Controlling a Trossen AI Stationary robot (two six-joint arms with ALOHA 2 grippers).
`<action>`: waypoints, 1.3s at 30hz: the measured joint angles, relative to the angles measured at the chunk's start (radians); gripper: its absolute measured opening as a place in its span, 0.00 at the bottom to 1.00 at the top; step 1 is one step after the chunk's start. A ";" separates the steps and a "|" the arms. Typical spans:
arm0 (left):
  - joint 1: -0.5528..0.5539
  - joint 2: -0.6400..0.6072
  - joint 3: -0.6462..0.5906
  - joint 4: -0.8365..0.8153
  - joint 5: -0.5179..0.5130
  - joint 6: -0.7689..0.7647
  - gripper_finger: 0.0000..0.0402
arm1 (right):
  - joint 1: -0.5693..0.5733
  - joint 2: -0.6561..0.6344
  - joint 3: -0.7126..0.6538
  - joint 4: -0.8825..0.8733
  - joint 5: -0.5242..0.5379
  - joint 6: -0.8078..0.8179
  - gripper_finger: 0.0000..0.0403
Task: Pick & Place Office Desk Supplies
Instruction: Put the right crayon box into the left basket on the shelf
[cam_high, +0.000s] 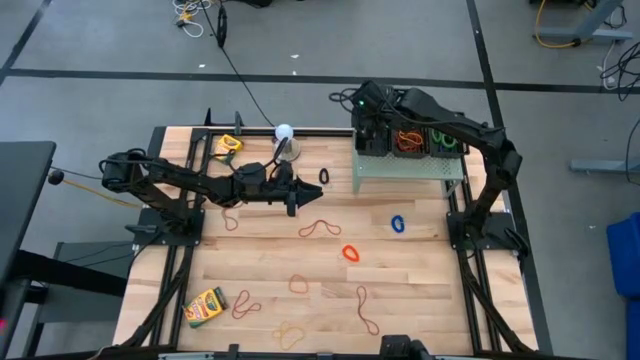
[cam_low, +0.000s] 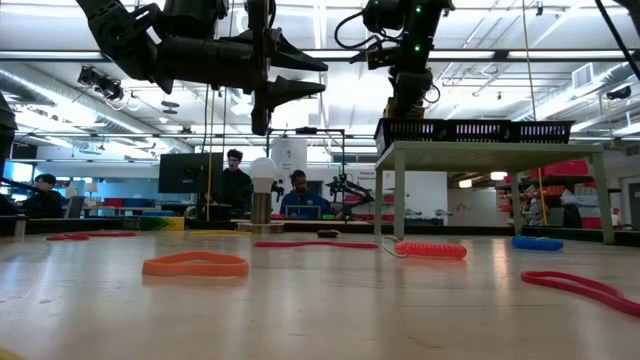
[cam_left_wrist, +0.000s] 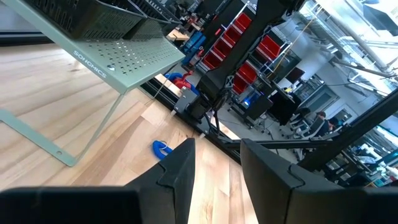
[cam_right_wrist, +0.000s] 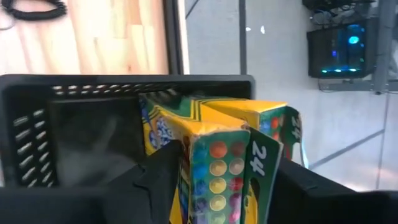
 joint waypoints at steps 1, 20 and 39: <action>0.000 0.000 0.000 0.000 0.000 0.000 0.33 | 0.000 0.000 0.000 0.004 0.008 0.000 0.49; 0.000 0.000 0.000 0.000 0.000 0.000 0.33 | 0.012 -0.037 0.000 0.055 0.039 0.026 0.60; -0.028 0.000 0.000 -0.007 -0.017 0.012 0.34 | 0.012 -0.162 0.000 -0.028 -0.180 0.208 0.50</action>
